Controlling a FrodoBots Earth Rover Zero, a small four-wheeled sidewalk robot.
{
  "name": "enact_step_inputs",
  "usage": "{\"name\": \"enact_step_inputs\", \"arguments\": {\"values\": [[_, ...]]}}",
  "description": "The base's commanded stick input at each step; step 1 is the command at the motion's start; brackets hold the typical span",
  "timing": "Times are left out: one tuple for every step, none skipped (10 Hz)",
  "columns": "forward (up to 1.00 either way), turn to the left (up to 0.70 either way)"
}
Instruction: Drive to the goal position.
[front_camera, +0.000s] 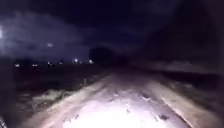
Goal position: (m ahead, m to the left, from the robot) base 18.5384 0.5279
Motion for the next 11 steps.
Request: {"name": "enact_step_inputs", "arguments": {"values": [[0.85,-0.02],[0.85,0.00],[0.85,0.00],[0.85,0.00],[0.85,0.00],[0.85,0.00],[0.85,0.00],[0.85,-0.11],[0.85,-0.18],[0.85,-0.25],[0.85,-0.18]]}}
